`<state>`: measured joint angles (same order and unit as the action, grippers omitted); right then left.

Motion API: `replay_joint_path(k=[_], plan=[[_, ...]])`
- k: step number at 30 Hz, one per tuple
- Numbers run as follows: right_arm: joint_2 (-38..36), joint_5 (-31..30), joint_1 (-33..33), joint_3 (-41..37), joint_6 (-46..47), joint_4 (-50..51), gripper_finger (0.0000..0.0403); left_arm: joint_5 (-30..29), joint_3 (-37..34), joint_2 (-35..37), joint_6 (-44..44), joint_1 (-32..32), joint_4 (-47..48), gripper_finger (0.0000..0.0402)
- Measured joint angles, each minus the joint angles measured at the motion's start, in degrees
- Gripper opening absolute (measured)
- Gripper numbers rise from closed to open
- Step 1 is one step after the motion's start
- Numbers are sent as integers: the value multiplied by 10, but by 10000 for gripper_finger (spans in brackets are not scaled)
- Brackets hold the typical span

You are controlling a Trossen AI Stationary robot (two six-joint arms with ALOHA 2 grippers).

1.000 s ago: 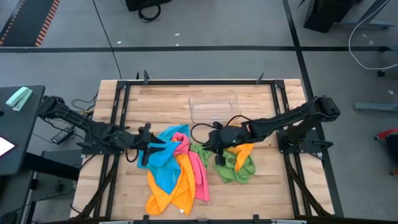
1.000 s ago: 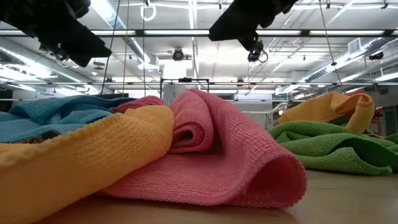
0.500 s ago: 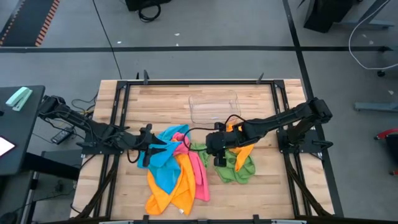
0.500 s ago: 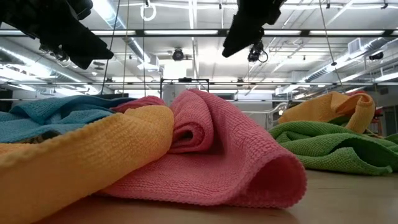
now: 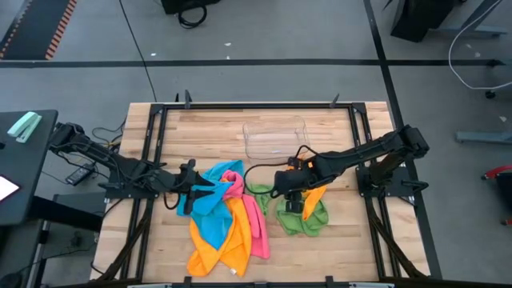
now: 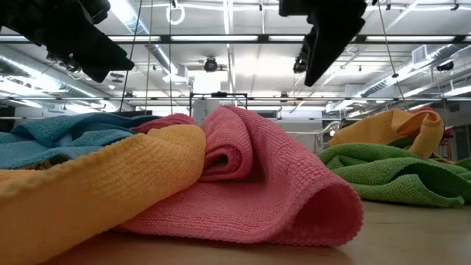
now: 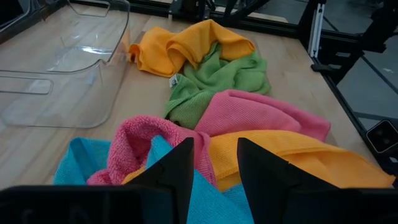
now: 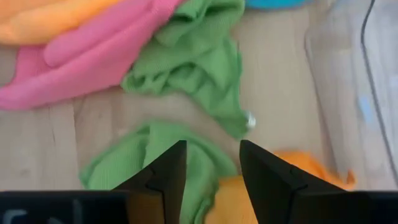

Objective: Fold microfiber towels
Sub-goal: Fold the bottom blue microfiber cloth

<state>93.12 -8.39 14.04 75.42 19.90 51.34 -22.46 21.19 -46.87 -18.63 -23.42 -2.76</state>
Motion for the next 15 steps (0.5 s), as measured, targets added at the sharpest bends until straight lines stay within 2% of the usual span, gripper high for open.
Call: replay_joint_path(k=[6, 15], plan=[[0, 1, 0, 0, 52, 83, 156, -4, 0, 0, 4, 1, 0, 130], [0, -11, -1, 0, 37, 87, 157, -4, 0, 0, 10, 4, 0, 130]])
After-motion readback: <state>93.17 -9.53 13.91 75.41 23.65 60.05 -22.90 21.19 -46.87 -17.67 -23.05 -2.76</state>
